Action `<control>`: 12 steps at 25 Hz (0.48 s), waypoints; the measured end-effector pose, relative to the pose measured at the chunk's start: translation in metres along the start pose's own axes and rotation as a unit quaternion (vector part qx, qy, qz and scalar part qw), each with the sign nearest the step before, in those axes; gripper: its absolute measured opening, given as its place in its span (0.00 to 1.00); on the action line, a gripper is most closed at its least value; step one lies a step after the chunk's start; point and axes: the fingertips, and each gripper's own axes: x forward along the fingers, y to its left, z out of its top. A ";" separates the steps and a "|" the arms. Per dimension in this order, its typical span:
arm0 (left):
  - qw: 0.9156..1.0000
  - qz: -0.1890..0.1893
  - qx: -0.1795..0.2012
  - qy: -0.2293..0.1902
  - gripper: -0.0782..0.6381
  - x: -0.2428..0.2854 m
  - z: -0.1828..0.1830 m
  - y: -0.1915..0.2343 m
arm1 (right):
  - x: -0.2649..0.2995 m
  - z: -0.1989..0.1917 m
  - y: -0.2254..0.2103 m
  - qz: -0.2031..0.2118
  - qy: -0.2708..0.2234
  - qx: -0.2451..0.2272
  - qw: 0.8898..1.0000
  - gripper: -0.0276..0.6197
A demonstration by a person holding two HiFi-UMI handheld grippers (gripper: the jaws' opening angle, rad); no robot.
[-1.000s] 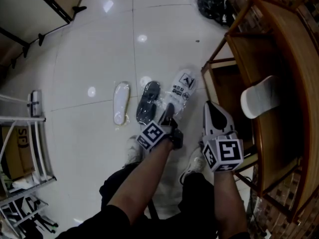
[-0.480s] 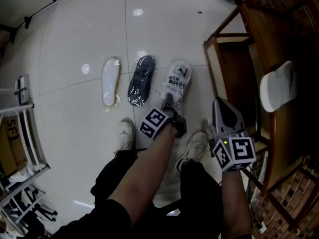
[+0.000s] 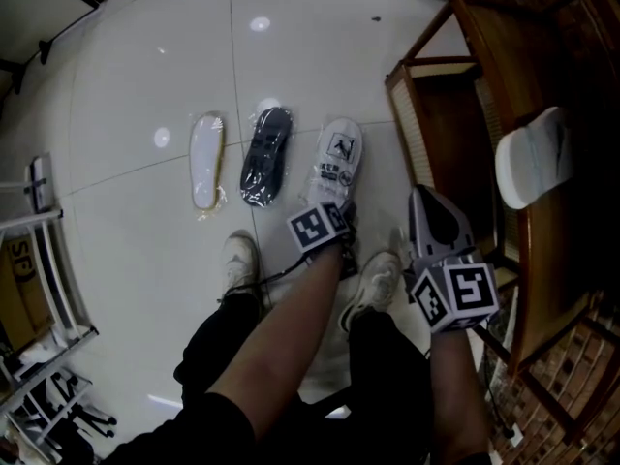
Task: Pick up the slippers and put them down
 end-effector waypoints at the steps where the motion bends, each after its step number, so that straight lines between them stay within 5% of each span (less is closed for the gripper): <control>1: 1.000 -0.001 0.004 0.016 0.69 -0.001 -0.009 -0.002 | -0.001 0.001 0.001 0.000 0.000 -0.001 1.000 0.05; 7: 0.993 0.017 0.097 0.060 0.69 0.000 -0.042 0.003 | -0.001 0.003 0.000 -0.002 -0.002 -0.005 1.000 0.05; 10: 0.987 0.043 0.149 0.045 0.69 -0.015 -0.023 0.000 | 0.000 0.006 -0.001 -0.012 -0.003 -0.005 1.000 0.05; 12: 0.986 0.012 0.165 0.025 0.69 -0.024 -0.003 -0.023 | 0.001 0.007 -0.002 -0.022 -0.002 -0.003 1.000 0.05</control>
